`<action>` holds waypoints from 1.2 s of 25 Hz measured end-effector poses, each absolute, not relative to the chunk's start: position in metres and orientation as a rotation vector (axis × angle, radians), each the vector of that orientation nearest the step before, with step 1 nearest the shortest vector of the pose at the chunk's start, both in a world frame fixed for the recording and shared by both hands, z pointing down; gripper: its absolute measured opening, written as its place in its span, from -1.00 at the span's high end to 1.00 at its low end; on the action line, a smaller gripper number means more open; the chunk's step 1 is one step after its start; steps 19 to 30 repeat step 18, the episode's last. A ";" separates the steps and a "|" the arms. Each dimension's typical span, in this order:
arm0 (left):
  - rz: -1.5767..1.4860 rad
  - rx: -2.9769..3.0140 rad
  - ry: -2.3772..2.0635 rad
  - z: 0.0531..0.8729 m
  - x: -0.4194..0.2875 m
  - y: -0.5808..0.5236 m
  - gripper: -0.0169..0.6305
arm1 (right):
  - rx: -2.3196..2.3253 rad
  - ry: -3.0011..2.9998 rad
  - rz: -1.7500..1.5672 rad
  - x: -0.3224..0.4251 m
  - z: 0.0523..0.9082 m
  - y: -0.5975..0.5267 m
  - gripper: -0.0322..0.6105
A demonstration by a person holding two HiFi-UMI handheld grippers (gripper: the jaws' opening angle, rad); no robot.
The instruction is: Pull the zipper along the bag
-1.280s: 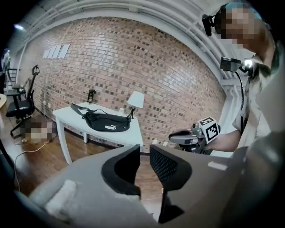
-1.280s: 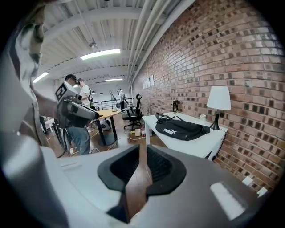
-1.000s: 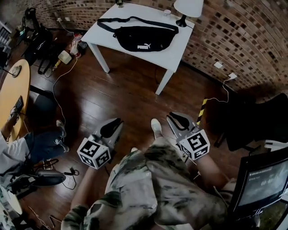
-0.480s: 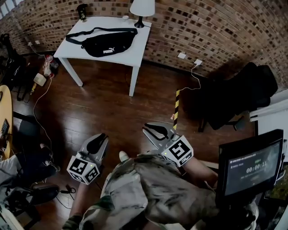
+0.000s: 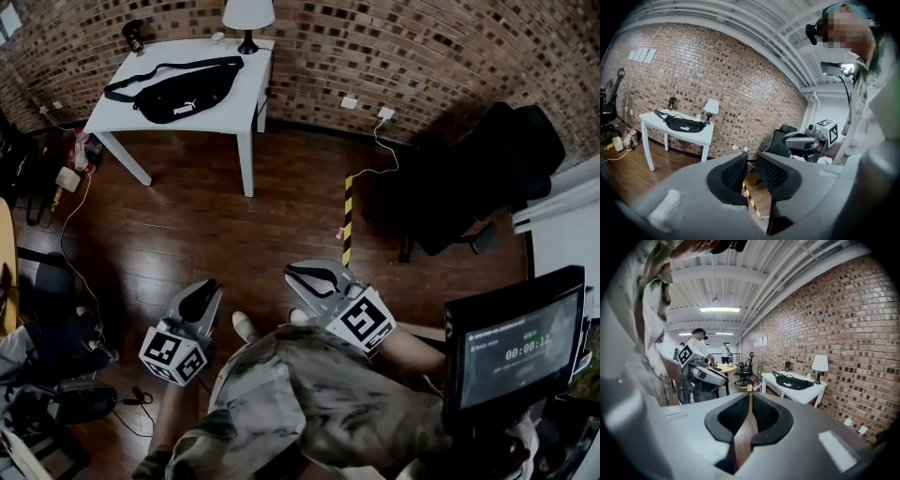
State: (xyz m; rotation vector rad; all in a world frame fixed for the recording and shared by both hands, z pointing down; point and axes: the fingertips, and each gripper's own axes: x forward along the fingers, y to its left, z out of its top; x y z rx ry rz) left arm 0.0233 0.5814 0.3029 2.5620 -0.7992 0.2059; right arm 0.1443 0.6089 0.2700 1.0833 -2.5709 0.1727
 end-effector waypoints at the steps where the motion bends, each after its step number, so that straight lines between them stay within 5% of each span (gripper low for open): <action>1: 0.207 2.558 -0.800 0.304 0.034 0.585 0.74 | 1.083 -2.573 0.170 0.154 0.270 0.613 0.81; 11: 0.268 2.504 -0.929 0.306 0.083 0.596 0.74 | 1.022 -2.616 0.204 0.221 0.285 0.618 0.86; 30: 0.291 2.404 -1.010 0.336 0.069 0.583 0.74 | 0.923 -2.618 0.237 0.218 0.317 0.596 0.87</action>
